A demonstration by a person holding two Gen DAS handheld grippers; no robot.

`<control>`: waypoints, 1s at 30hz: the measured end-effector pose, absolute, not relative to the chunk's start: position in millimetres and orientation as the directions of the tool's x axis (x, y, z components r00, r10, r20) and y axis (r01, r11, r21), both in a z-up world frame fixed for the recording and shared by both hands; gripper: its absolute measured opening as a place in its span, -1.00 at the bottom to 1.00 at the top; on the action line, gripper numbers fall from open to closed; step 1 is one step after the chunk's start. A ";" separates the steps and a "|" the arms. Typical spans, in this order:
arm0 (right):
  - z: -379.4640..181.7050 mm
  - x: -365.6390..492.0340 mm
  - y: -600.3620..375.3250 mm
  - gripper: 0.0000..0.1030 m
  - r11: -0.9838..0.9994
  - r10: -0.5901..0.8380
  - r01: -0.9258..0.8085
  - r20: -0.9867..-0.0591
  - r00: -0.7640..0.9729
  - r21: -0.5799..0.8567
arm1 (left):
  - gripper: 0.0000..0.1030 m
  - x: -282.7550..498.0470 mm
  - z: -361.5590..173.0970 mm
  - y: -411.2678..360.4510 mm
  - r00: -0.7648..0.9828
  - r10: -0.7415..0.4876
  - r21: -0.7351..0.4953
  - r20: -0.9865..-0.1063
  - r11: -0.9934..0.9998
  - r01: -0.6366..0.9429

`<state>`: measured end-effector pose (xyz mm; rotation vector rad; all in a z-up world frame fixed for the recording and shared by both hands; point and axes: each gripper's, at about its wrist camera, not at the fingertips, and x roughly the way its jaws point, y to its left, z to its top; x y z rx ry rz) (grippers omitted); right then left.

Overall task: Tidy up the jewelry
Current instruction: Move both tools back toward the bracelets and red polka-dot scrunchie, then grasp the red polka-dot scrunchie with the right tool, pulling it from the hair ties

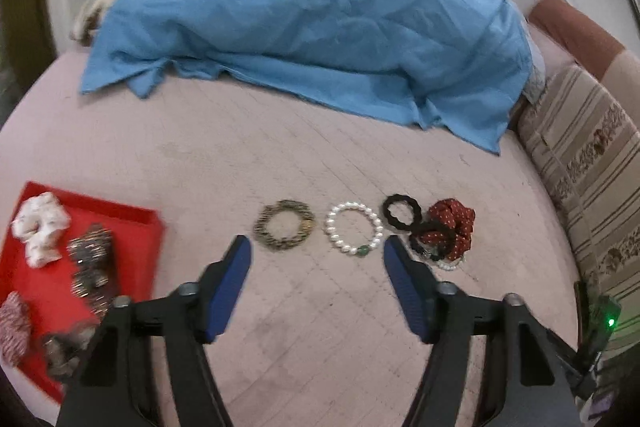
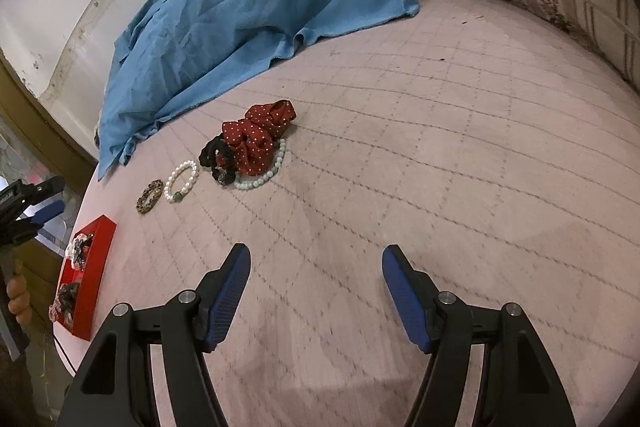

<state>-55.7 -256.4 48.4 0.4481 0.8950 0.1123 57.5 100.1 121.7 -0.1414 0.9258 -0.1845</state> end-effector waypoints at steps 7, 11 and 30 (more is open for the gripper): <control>47.3 -16.9 -246.4 0.41 0.894 0.309 0.064 -0.715 0.627 0.443 | -0.29 94.7 69.5 43.4 0.505 -0.219 -0.136 -0.835 0.971 0.195; 54.9 11.1 -237.6 0.39 0.895 0.329 0.028 -0.703 0.631 0.444 | -0.29 114.9 47.5 39.6 0.485 -0.219 -0.156 -0.846 0.973 0.168; 42.2 96.1 -216.8 -0.83 0.903 0.339 0.015 -0.734 0.588 0.429 | -1.00 114.1 18.4 21.2 0.425 -0.247 -0.174 -0.871 0.964 0.203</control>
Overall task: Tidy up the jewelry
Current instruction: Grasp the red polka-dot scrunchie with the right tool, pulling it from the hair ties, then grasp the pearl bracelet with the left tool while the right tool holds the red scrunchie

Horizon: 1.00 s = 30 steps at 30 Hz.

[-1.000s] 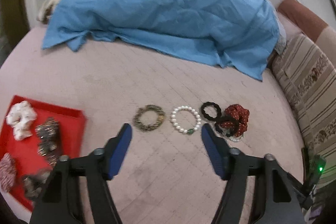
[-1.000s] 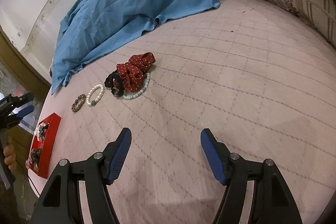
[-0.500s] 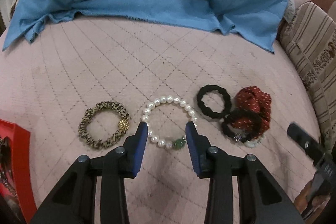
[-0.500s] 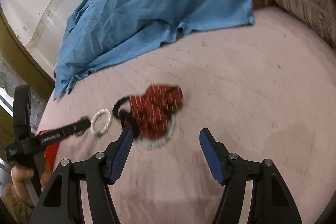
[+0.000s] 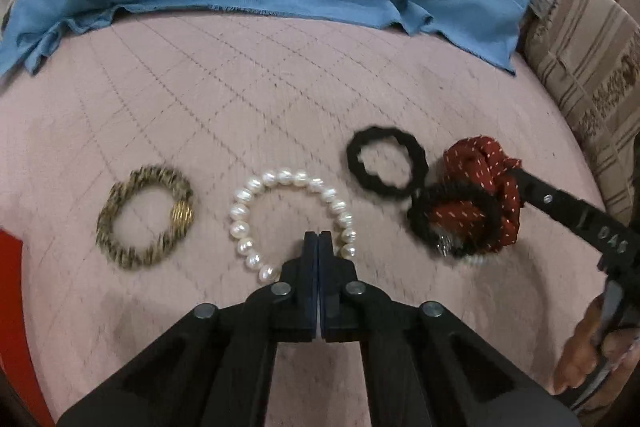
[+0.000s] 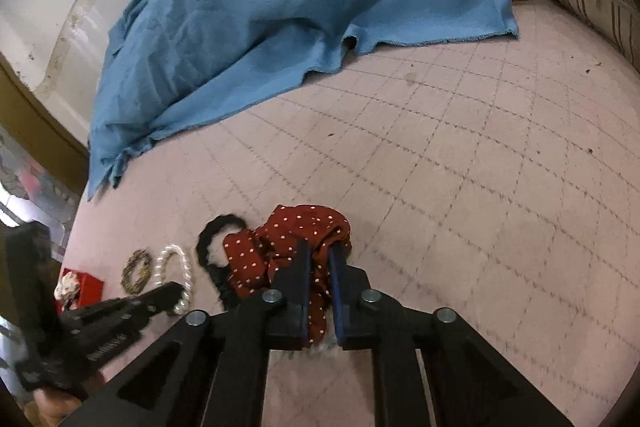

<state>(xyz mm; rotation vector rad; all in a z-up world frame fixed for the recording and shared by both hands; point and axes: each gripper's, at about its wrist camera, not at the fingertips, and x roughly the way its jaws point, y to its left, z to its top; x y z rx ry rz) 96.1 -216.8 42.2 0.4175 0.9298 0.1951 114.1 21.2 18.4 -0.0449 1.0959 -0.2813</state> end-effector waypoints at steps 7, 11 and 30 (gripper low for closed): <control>59.7 35.2 -217.7 -0.85 0.886 0.394 -0.038 -0.707 0.587 0.462 | -1.00 59.3 31.1 43.7 0.395 -0.311 -0.249 -0.865 0.947 0.201; 61.0 -16.4 -217.3 -0.86 0.870 0.432 -0.057 -0.702 0.566 0.489 | -1.00 23.5 36.6 58.8 0.389 -0.341 -0.281 -0.856 0.938 0.204; 53.7 -83.8 -240.0 0.09 0.912 0.306 0.040 -0.740 0.599 0.409 | -0.19 31.5 59.1 63.2 0.505 -0.238 -0.167 -0.830 0.969 0.183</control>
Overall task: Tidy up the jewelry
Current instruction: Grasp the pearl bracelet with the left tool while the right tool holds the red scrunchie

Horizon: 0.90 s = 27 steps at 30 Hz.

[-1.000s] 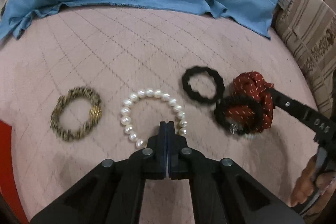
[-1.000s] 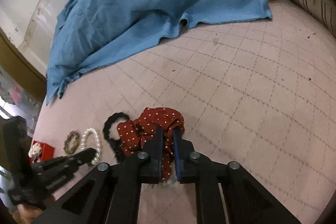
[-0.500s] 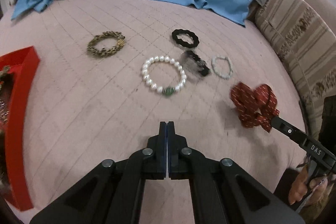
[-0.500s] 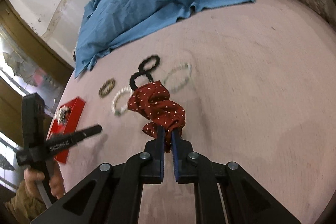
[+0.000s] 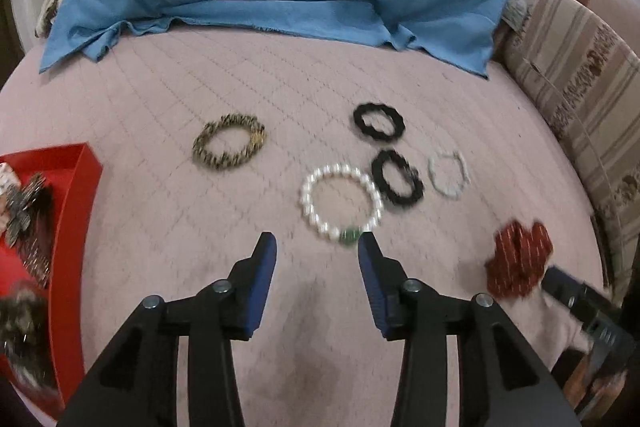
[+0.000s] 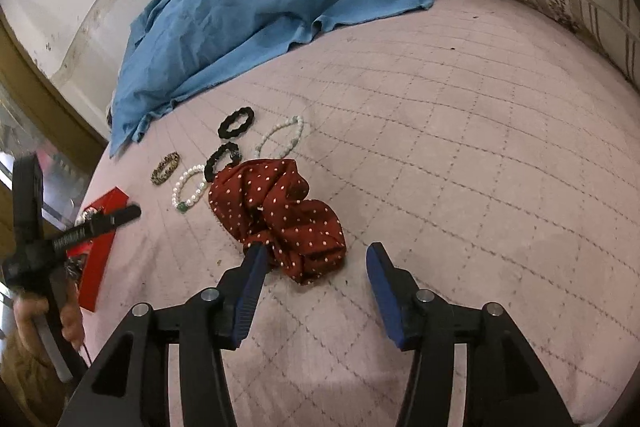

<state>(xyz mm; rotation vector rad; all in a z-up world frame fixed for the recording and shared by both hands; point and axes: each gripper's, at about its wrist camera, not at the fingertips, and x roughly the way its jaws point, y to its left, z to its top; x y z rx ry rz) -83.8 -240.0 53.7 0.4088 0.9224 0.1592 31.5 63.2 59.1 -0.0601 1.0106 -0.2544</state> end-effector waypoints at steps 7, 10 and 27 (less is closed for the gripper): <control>47.8 -63.4 -228.6 0.09 0.926 0.299 0.005 -0.741 0.601 0.377 | -0.19 75.9 36.6 60.0 0.462 -0.262 -0.221 -0.847 0.965 0.142; 46.0 -58.8 -227.2 0.09 0.922 0.314 -0.012 -0.731 0.606 0.387 | -0.19 87.2 23.2 61.1 0.429 -0.286 -0.256 -0.857 0.958 0.128; 45.4 -49.0 -208.4 -0.80 0.917 0.335 -0.027 -0.733 0.591 0.397 | -0.82 66.1 30.6 46.7 0.426 -0.325 -0.295 -0.844 0.946 0.138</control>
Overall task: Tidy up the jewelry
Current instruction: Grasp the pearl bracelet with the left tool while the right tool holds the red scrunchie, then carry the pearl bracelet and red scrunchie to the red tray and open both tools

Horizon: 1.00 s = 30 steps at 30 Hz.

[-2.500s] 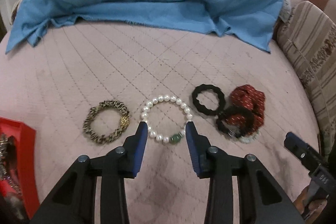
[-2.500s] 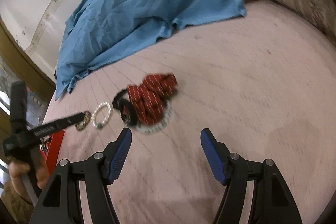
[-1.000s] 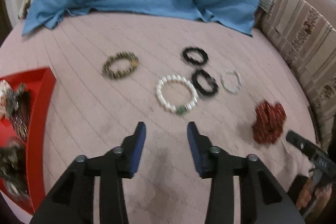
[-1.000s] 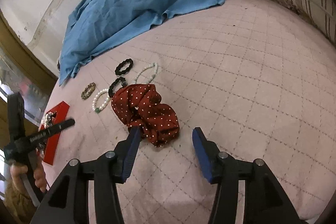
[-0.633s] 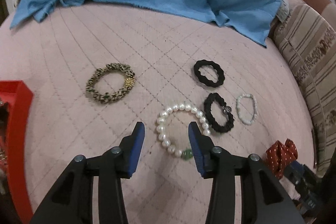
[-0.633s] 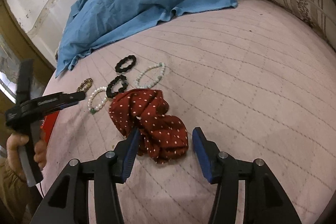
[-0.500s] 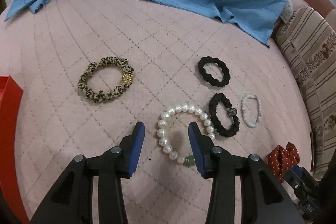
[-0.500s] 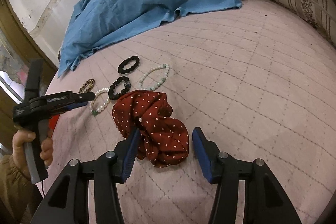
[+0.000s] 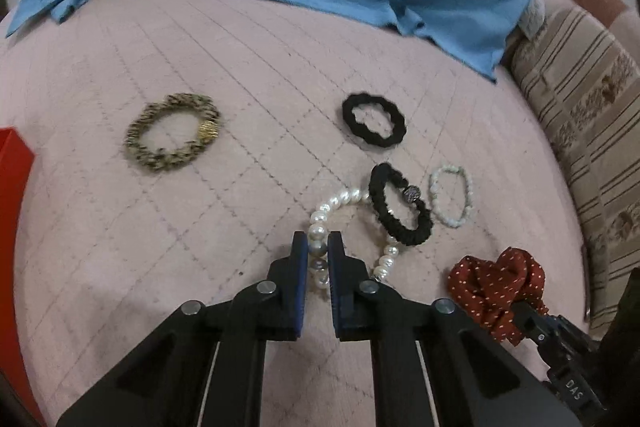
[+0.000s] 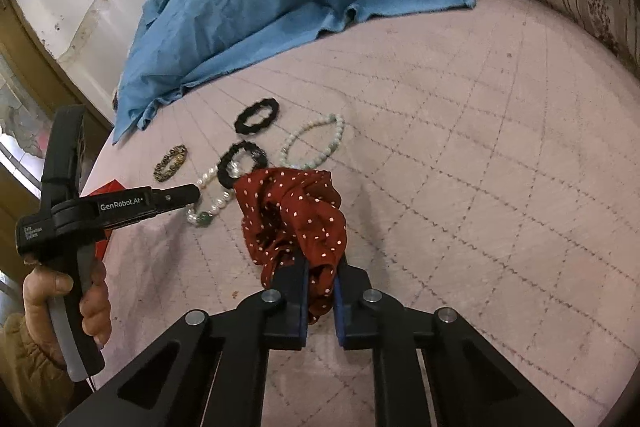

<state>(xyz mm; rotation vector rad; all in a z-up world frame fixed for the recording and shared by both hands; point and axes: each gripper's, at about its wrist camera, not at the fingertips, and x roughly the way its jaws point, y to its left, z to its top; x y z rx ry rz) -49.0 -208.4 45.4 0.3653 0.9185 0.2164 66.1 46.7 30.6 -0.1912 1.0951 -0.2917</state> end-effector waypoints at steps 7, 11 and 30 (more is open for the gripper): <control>69.4 -60.9 -205.4 -0.80 0.912 0.343 -0.043 -0.703 0.622 0.407 | -0.82 33.9 68.9 72.4 0.475 -0.380 -0.357 -0.794 0.923 0.142; 85.8 -69.9 -197.2 -0.80 0.915 0.348 -0.069 -0.690 0.635 0.398 | -0.82 11.1 93.8 88.8 0.525 -0.382 -0.354 -0.761 0.922 0.157; 148.8 -66.0 -53.4 -0.80 0.904 0.420 -0.339 -0.693 0.585 0.262 | -0.82 -23.1 134.8 258.1 0.720 -0.279 -0.395 -0.636 0.919 0.007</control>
